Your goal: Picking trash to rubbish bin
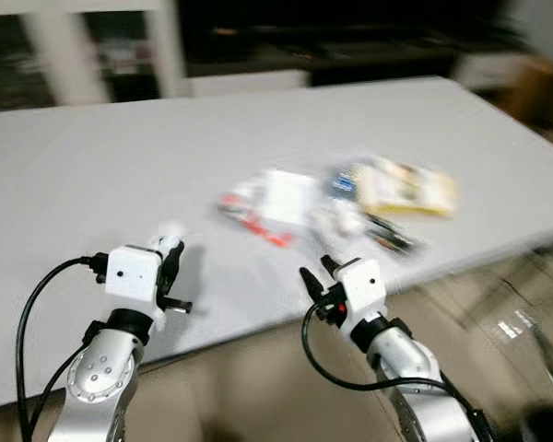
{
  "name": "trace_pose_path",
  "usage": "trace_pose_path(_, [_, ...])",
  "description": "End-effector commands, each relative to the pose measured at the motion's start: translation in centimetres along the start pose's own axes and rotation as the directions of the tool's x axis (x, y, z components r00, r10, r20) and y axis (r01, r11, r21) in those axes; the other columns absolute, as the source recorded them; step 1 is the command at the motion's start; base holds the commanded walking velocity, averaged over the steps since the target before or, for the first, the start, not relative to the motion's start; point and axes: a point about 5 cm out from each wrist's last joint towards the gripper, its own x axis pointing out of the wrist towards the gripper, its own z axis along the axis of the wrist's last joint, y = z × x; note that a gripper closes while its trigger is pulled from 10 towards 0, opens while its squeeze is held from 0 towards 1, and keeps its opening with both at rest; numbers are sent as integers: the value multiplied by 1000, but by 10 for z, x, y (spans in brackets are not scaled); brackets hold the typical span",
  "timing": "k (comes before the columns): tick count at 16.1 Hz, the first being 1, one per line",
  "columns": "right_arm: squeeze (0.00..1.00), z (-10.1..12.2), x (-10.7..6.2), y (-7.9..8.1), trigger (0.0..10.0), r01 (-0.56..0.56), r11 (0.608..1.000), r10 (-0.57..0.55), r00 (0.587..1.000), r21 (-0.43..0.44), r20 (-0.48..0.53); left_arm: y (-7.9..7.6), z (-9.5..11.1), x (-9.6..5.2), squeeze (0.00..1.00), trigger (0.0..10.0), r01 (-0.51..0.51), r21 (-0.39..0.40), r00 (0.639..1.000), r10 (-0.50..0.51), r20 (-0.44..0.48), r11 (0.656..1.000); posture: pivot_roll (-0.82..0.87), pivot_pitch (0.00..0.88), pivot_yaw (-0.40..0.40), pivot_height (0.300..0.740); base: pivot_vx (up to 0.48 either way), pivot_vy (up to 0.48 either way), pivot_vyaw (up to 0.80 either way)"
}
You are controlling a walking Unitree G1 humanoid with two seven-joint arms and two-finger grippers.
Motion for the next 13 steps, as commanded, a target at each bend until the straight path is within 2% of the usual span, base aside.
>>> trace_pose_path(1, [0, 1, -5, -8, 10000, 59, 998, -59, 998, 12, 21, -2, 4, 0, 0, 10000, 4, 4, 1000, -4, 7, 1000, 88, 0, -57, 740, 364, 0, 0])
trace_pose_path(2, [0, 3, -6, -11, 10000, 82, 997, -82, 996, 6, 37, -3, 4, 0, 0, 10000, 9, 8, 1000, -9, 5, 1000, 90, 0, -54, 740, 364, 0, 0])
trace_pose_path(3, [0, 11, -10, -16, 10000, 130, 991, -131, 986, 7, 101, -4, 4, 0, 0, 10000, 16, 6, 1000, -16, 4, 1000, 86, 0, -51, 740, 364, 0, 0])
trace_pose_path(4, [0, 20, -17, -21, 10000, 181, 983, -180, 970, 5, 164, -6, 4, 1, 0, 10000, 31, -7, 999, -31, 10, 999, 79, 0, -47, 740, 0, 0, 0])
trace_pose_path(5, [0, 21, -20, -22, 10000, 195, 981, -190, 965, -10, 181, -7, 3, 1, 0, 10000, 37, -10, 999, -37, 1, 999, 75, 0, -44, 740, 0, 0, 0])
trace_pose_path(7, [0, 20, -27, -23, 10000, 236, 971, -228, 956, -21, 183, -10, 2, 0, 0, 10000, 69, -2, 997, -69, -19, 998, 71, 0, -45, 740, 0, 0, 0])
trace_pose_path(9, [0, 11, -35, -24, 10000, 259, 965, -261, 954, 31, 149, -11, -1, -1, 0, 10000, 101, 23, 994, -101, -37, 995, 69, 0, -45, 740, 0, 0, 0])
trace_pose_path(10, [1000, 9, -39, -28, 10000, 302, 953, -303, 942, 31, 142, -12, -1, -2, 0, 10000, 118, 23, 992, -117, -37, 993, 69, 0, -44, 740, 0, 0, 0])
trace_pose_path(13, [1000, 4, -42, -36, 10000, 350, 935, -353, 928, 52, 114, -14, 0, -2, 0, 10000, 136, 12, 990, -136, -34, 991, 67, 0, -40, 740, 0, 0, 0])
